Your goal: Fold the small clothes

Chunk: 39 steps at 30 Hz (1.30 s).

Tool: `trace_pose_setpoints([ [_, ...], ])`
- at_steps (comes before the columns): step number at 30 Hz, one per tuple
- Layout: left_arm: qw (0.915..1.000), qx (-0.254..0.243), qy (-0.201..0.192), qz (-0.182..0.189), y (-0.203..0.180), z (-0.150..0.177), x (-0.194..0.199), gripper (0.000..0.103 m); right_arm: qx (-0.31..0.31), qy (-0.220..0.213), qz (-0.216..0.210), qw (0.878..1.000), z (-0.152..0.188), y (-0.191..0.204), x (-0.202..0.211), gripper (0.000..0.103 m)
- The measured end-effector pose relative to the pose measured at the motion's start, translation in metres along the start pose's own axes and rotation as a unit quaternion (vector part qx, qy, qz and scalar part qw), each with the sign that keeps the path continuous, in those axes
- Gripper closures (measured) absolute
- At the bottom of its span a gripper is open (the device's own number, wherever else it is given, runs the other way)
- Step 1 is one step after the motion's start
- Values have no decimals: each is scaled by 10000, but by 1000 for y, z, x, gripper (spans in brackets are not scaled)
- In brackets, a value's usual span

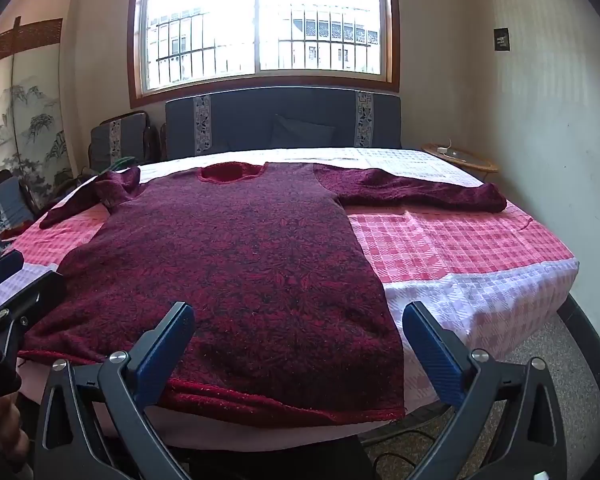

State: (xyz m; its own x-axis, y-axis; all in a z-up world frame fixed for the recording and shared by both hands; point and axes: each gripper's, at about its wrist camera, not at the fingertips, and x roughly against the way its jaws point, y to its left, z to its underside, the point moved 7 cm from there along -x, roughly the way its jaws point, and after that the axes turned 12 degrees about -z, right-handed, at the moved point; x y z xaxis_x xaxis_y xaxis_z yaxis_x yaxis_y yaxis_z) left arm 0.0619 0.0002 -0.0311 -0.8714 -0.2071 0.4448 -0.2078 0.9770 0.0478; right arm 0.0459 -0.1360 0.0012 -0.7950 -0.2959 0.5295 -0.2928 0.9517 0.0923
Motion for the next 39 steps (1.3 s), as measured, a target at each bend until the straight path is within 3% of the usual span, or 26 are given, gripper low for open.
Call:
trace_pose_setpoints([
  [5,9994,340,82,53,8,9,-1,0,28,-3,-13,10000,-2,3,0,0],
  [12,9986,411,286,144,14,14,-2,0,8,128,62,9999,5,-2,-2,0],
  [25,9992,194,-36,355,2,11,16,0,14,225,182,9996,5,-1,-2,0],
  [39,9998,147,-112,62,9,9,12,0,-101,319,96,9994,8,-3,-4,0],
])
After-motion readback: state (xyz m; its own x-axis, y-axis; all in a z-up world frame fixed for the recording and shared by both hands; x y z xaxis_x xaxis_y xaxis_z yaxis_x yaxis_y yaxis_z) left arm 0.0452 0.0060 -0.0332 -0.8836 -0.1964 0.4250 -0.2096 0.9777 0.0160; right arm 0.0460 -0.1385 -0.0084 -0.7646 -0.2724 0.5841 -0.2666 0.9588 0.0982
